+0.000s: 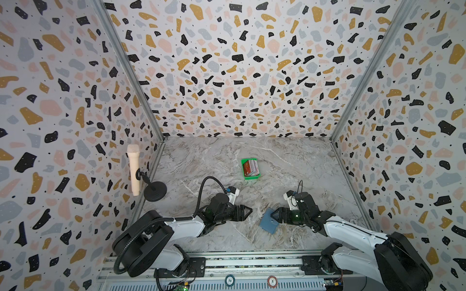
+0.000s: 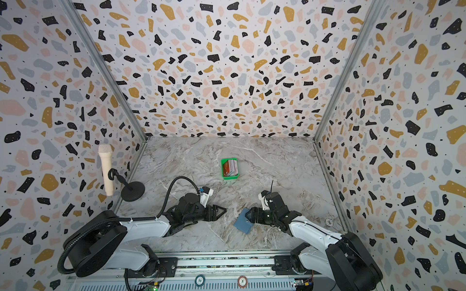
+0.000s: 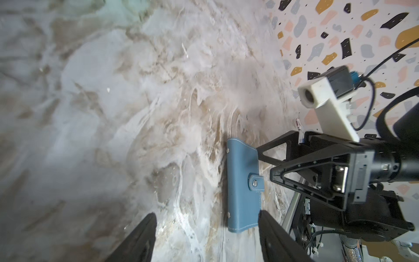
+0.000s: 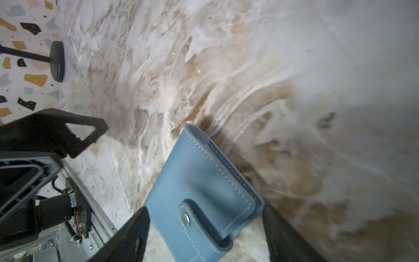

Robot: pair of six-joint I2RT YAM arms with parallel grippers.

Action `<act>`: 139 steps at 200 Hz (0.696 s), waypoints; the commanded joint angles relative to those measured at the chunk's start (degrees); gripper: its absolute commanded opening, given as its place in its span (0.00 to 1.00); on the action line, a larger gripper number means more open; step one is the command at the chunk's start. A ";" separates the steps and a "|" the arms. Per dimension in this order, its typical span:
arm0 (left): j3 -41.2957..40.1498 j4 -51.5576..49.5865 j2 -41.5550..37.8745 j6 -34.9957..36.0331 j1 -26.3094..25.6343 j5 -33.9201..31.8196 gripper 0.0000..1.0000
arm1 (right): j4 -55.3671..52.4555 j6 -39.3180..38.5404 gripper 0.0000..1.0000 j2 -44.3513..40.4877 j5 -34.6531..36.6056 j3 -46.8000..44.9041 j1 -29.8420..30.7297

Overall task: Insert credit cards into a card holder
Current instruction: Move the card holder to the bottom-center of the table.

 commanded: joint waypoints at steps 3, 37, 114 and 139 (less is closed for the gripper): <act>-1.20 1.16 1.40 -0.48 -1.80 1.84 0.72 | 4.04 0.70 0.77 2.99 -0.96 2.63 3.07; -2.85 -0.48 3.28 -2.54 -4.32 3.32 0.70 | 5.88 0.62 0.76 5.40 -1.91 4.12 5.61; -2.58 -1.32 8.10 -7.44 -11.17 6.08 0.49 | 7.93 1.91 0.73 5.86 -2.57 4.62 9.58; -2.07 0.32 9.15 -7.48 -11.23 6.21 0.32 | 7.93 1.85 0.73 5.55 -2.55 5.00 10.48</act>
